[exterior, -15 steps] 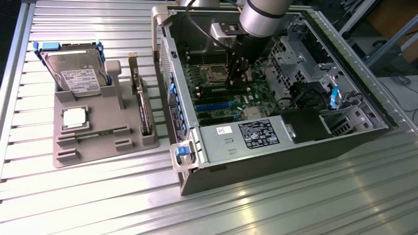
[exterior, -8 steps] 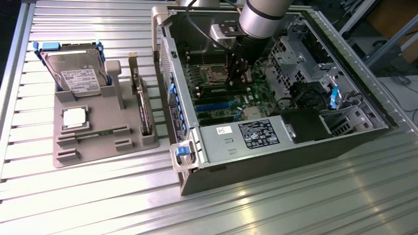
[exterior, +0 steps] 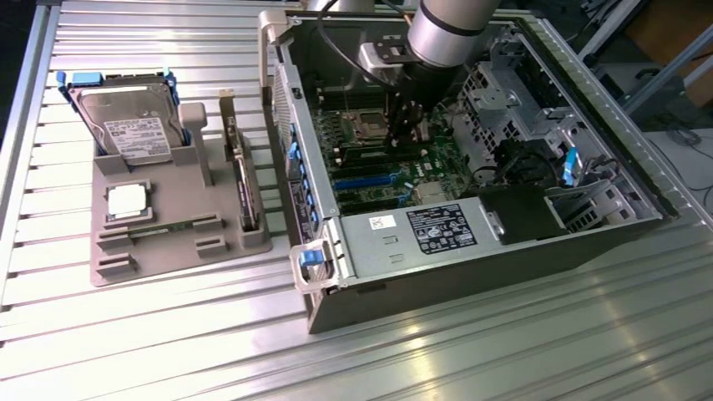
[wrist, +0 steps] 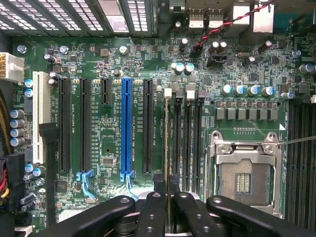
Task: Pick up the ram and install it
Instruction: 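Insert the ram into the slot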
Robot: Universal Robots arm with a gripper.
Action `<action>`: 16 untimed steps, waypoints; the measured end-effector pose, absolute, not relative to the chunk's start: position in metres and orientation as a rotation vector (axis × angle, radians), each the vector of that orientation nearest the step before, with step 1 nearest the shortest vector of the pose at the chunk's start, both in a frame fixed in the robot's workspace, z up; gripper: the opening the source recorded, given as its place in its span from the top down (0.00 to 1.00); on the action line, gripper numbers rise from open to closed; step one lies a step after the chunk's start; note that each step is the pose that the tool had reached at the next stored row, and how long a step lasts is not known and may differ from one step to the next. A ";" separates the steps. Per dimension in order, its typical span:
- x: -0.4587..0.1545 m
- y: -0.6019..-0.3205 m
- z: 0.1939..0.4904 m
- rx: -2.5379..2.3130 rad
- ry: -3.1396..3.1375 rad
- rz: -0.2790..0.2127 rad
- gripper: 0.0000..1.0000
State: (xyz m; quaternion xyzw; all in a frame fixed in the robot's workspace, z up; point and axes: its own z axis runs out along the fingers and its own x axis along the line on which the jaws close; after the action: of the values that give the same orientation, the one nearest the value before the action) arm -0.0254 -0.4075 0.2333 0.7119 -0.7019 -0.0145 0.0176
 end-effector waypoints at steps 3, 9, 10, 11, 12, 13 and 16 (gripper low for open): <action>-0.025 -0.406 0.233 2.203 -2.189 -0.045 0.87; -0.024 -0.407 0.231 2.203 -2.190 -0.045 0.87; -0.024 -0.407 0.231 2.203 -2.190 -0.045 0.87; -0.024 -0.407 0.231 2.203 -2.190 -0.045 0.87; -0.024 -0.407 0.230 2.203 -2.190 -0.045 0.87; -0.024 -0.407 0.230 2.203 -2.190 -0.045 0.87; -0.024 -0.407 0.230 2.203 -2.190 -0.045 0.73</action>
State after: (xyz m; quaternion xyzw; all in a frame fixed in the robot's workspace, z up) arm -0.0239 -0.4069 0.2298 0.7091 -0.7048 -0.0146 0.0175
